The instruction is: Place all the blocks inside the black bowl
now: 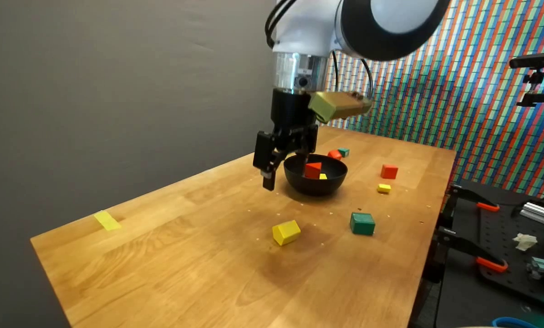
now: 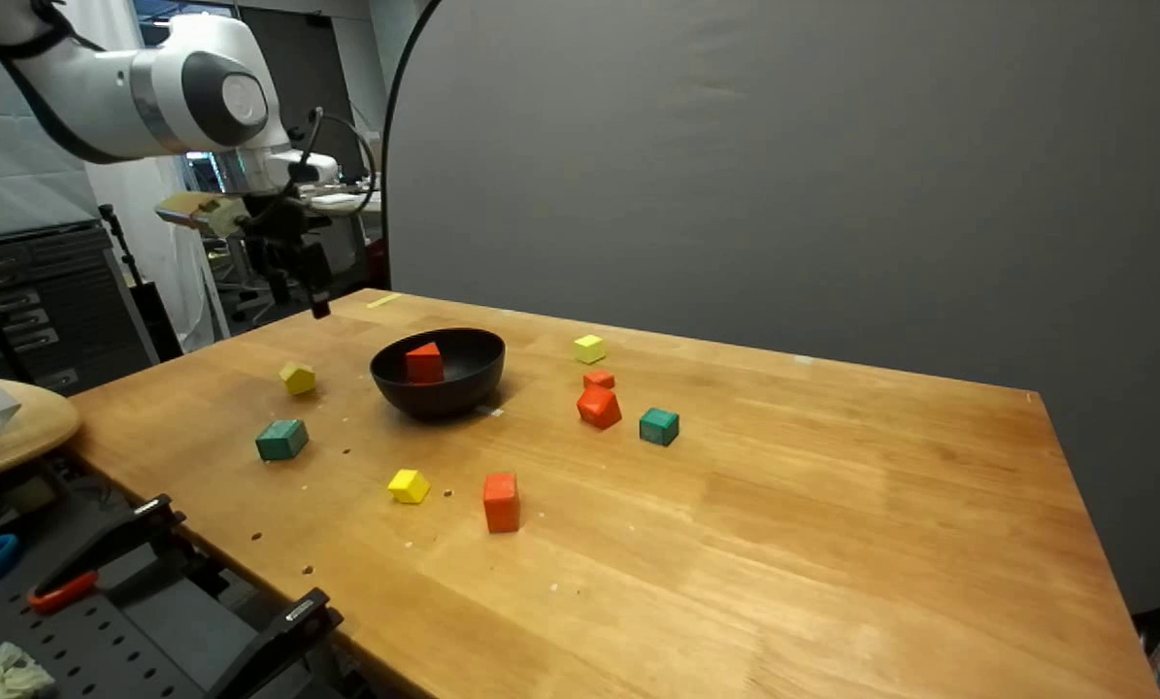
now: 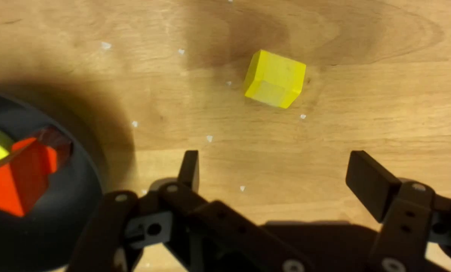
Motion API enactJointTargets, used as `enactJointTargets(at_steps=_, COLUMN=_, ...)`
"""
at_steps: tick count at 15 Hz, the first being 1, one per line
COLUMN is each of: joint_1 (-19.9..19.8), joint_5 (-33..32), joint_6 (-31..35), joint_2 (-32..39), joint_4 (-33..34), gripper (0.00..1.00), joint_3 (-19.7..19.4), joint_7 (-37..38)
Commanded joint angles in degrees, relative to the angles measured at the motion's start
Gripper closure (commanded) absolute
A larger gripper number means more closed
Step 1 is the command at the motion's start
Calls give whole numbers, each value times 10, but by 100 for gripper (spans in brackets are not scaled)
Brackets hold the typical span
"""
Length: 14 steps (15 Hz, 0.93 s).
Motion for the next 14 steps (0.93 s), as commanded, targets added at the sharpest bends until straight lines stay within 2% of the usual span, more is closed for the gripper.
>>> enactJointTargets(at_steps=1, joint_1=39, joint_5=4, joint_6=54, joint_2=49, joint_4=-8, gripper=0, joint_3=-19, joint_7=54)
enactJointTargets(at_steps=3, joint_1=34, joint_5=43, joint_6=68, joint_2=84, joint_4=4, gripper=0, joint_3=0, joint_7=28)
enactJointTargets(at_steps=6, joint_1=34, joint_5=82, joint_6=71, joint_2=117, joint_4=21, gripper=0, joint_3=6, joint_7=14)
enactJointTargets(at_steps=7, joint_1=35, joint_5=89, joint_6=73, joint_2=124, joint_4=27, gripper=25, joint_3=3, joint_7=14)
enactJointTargets(at_steps=8, joint_1=39, joint_5=93, joint_6=73, joint_2=130, joint_4=32, gripper=26, joint_3=-2, joint_7=18)
enactJointTargets(at_steps=9, joint_1=43, joint_5=95, joint_6=73, joint_2=136, joint_4=40, gripper=32, joint_3=-8, joint_7=23)
enactJointTargets(at_steps=14, joint_1=43, joint_5=97, joint_6=61, joint_2=152, joint_4=73, gripper=74, joint_3=-16, joint_7=13)
